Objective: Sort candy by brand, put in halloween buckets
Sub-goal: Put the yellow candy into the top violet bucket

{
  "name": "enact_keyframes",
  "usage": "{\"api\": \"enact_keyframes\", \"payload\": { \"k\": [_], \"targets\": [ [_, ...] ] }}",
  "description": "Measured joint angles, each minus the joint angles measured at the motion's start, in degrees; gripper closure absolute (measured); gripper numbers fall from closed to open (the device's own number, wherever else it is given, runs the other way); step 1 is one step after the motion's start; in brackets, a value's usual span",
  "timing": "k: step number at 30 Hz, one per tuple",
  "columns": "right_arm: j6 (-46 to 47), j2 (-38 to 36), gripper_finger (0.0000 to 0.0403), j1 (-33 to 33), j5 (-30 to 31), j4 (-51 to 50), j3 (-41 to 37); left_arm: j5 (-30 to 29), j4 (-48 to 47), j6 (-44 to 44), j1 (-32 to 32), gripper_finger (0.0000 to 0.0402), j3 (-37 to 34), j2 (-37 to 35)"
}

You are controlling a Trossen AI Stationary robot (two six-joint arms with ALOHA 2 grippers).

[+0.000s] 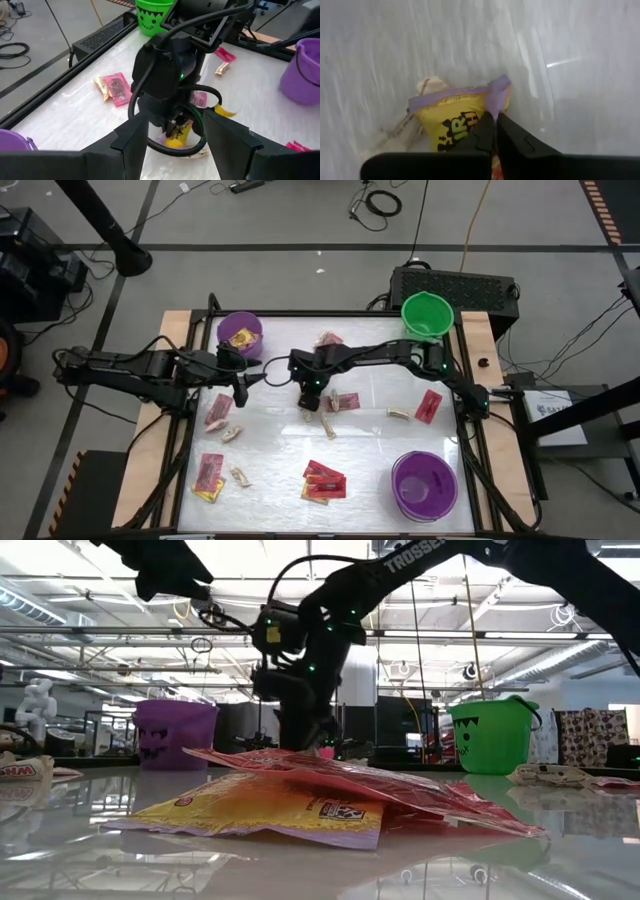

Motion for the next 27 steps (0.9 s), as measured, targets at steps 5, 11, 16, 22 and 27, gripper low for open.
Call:
{"api": "enact_keyframes", "payload": {
  "k": [5,11,16,22,27],
  "targets": [
    [-1.85,0.11,0.0401,-0.09,0.14,0.95,6.52,-1.27,-0.43,-1.76,0.05,0.0206,0.0,-0.11],
    [-3.29,0.18,0.0402,-1.66,0.16,10.35,13.93,-3.62,-4.83,-8.85,1.08,0.0206,0.09,-1.13],
    [-4.34,0.26,0.0402,-4.04,1.48,26.18,15.56,-3.79,-4.74,-11.73,1.19,0.0206,0.34,-3.36],
    [-4.22,1.75,0.0403,-8.25,4.29,45.17,16.17,-4.71,-4.68,-15.15,1.11,0.0206,-0.1,-6.77],
    [0.58,6.19,0.0403,-10.62,3.38,51.54,15.73,-13.04,-5.04,-17.53,1.3,0.0206,0.04,-8.93]
  ]
}}
